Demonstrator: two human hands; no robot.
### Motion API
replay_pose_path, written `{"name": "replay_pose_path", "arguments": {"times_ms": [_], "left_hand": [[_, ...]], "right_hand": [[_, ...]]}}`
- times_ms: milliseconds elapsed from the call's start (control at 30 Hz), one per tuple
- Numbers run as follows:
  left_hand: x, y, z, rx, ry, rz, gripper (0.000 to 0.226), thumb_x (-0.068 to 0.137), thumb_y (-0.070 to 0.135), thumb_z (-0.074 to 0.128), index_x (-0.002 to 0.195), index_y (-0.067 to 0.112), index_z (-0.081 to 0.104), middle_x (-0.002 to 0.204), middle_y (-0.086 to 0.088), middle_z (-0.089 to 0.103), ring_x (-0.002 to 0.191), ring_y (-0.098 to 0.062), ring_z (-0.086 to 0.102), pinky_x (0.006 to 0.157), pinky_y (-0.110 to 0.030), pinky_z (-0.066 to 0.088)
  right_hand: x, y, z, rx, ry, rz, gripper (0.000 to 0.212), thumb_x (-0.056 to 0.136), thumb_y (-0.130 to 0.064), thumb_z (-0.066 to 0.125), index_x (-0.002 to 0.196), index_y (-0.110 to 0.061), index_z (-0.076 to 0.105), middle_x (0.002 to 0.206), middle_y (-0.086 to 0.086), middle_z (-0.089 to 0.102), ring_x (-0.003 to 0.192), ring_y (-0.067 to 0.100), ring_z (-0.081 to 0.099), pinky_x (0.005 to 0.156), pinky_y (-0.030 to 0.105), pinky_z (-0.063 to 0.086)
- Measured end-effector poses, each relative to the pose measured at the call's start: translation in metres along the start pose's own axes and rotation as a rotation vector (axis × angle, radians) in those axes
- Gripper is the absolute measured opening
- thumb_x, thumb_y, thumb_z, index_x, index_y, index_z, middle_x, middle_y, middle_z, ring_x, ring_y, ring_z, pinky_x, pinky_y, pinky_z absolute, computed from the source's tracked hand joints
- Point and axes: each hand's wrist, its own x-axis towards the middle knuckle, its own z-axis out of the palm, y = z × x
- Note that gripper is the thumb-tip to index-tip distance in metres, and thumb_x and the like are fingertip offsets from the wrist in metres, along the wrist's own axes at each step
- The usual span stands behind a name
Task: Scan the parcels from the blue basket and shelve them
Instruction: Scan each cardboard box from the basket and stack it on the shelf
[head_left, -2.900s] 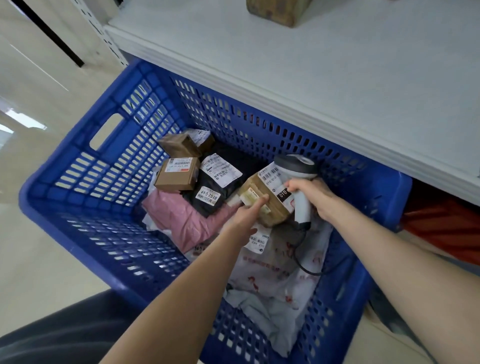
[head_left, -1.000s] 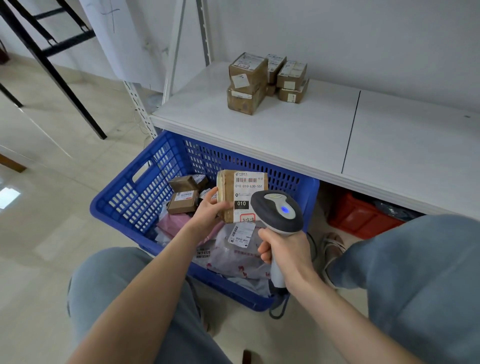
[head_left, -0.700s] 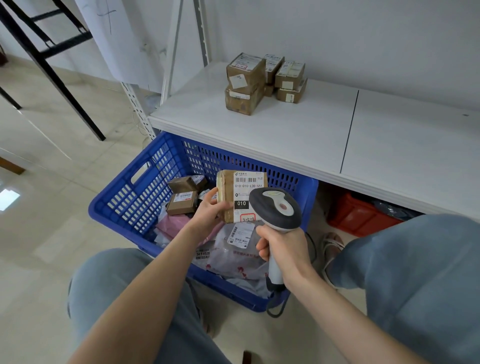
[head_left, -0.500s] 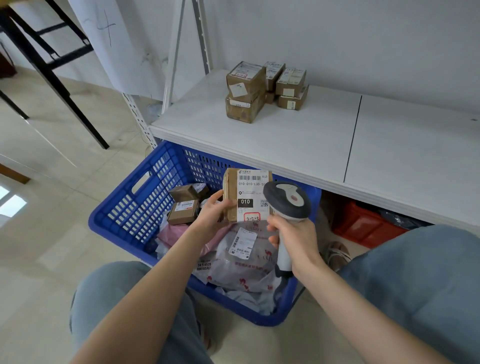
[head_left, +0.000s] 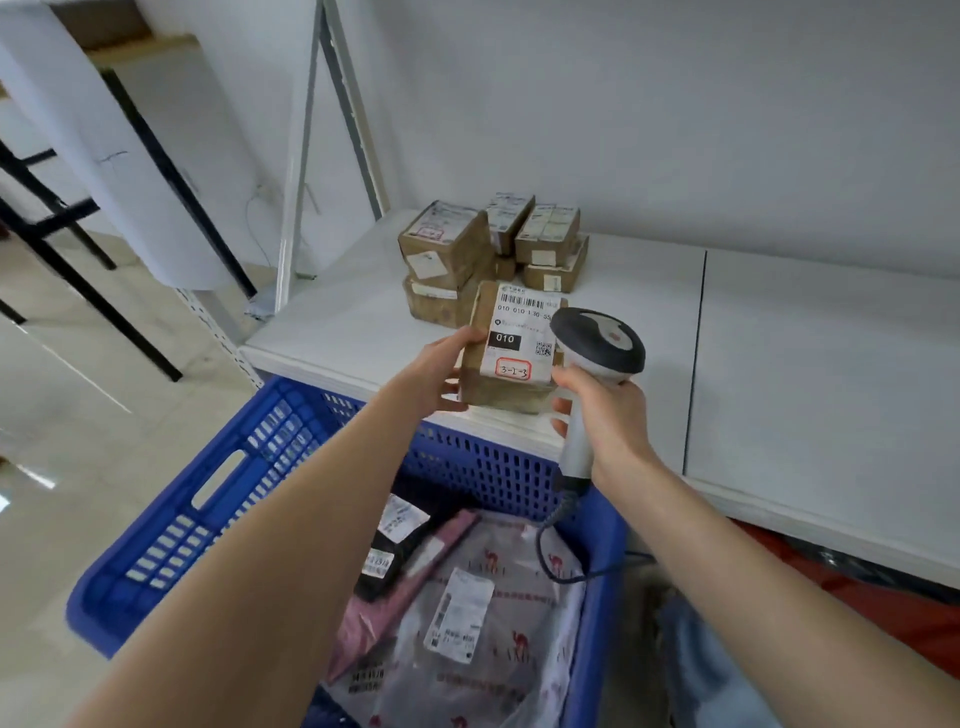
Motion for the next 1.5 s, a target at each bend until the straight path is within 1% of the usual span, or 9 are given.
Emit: {"name": "replay_pose_path", "arguments": {"times_ms": [200,267,333,433,500,567,867,1033,1500], "left_hand": [[0.036,0.020,0.017,-0.012,0.087,-0.013,0.026,0.094,0.040,0.044,0.093,0.018,0.059,0.094,-0.004,0.062,0.091,-0.023,0.057,0.087,-0.045,0.049],[0.041,0.020,0.023,0.113,0.228,0.128,0.030,0.097,0.031,0.040,0.117,0.017,0.058,0.112,-0.006,0.061,0.099,-0.024,0.056,0.090,-0.043,0.047],[0.034,0.011,0.030,0.396,0.365,0.390,0.045,0.098,0.026,0.042,0.143,0.020,0.040,0.136,-0.006,0.049,0.117,-0.025,0.051,0.093,-0.039,0.045],[0.002,-0.012,0.048,0.991,0.443,0.794,0.064,0.094,0.037,0.050,0.151,0.026,0.023,0.154,-0.007,0.025,0.140,-0.026,0.028,0.112,-0.044,0.031],[-0.008,-0.025,0.061,1.304,0.370,0.829,0.077,0.091,0.050,0.050,0.153,0.028,0.009,0.160,-0.009,0.006,0.148,-0.028,0.004,0.119,-0.047,0.010],[-0.008,-0.032,0.068,1.487,0.311,0.734,0.088,0.089,0.056,0.049,0.153,0.025,-0.002,0.160,-0.011,-0.010,0.147,-0.030,-0.011,0.119,-0.049,0.001],[0.018,-0.005,0.070,1.551,0.160,0.553,0.107,0.083,0.062,0.056,0.150,0.025,-0.019,0.157,-0.009,-0.025,0.145,-0.031,-0.021,0.119,-0.052,0.000],[0.047,0.013,0.072,1.466,0.133,0.542,0.106,0.084,0.057,0.059,0.150,0.029,-0.019,0.158,-0.007,-0.024,0.144,-0.030,-0.022,0.119,-0.050,0.000],[0.099,0.054,0.064,1.367,0.082,0.560,0.104,0.084,0.027,0.070,0.151,0.031,-0.010,0.159,-0.007,-0.019,0.144,-0.032,-0.022,0.116,-0.053,0.000]], "right_hand": [[0.029,0.009,-0.004,0.028,-0.021,0.051,0.017,0.081,-0.015,0.073,0.096,-0.014,0.066,0.082,0.001,0.067,0.074,0.013,0.063,0.056,0.024,0.053],[0.031,0.009,-0.006,0.020,-0.028,0.060,0.020,0.081,-0.015,0.074,0.099,-0.012,0.067,0.084,0.001,0.068,0.075,0.013,0.064,0.056,0.024,0.052],[0.030,0.008,-0.008,0.020,-0.039,0.058,0.020,0.080,-0.015,0.074,0.099,-0.012,0.067,0.084,0.002,0.068,0.077,0.014,0.064,0.057,0.025,0.052],[0.026,0.004,-0.011,0.040,-0.032,0.053,0.017,0.080,-0.014,0.074,0.095,-0.013,0.066,0.081,0.002,0.067,0.076,0.015,0.063,0.056,0.025,0.053],[0.022,0.003,-0.013,0.048,-0.031,0.061,0.015,0.080,-0.013,0.073,0.093,-0.012,0.066,0.078,0.003,0.066,0.073,0.016,0.062,0.057,0.026,0.054],[0.018,0.003,-0.015,0.059,-0.039,0.073,0.018,0.079,-0.013,0.074,0.094,-0.009,0.066,0.076,0.005,0.065,0.070,0.016,0.062,0.057,0.027,0.054],[0.023,-0.002,-0.018,0.078,-0.047,0.113,0.027,0.078,-0.017,0.076,0.101,-0.007,0.067,0.080,0.007,0.069,0.072,0.016,0.064,0.060,0.027,0.054],[0.035,-0.004,-0.010,0.101,-0.054,0.142,0.029,0.077,-0.016,0.076,0.103,-0.007,0.067,0.083,0.005,0.069,0.070,0.013,0.064,0.054,0.023,0.052],[0.054,-0.002,-0.001,0.096,-0.073,0.167,0.024,0.081,-0.018,0.074,0.103,-0.011,0.065,0.080,0.003,0.067,0.074,0.014,0.064,0.067,0.027,0.057]]}}
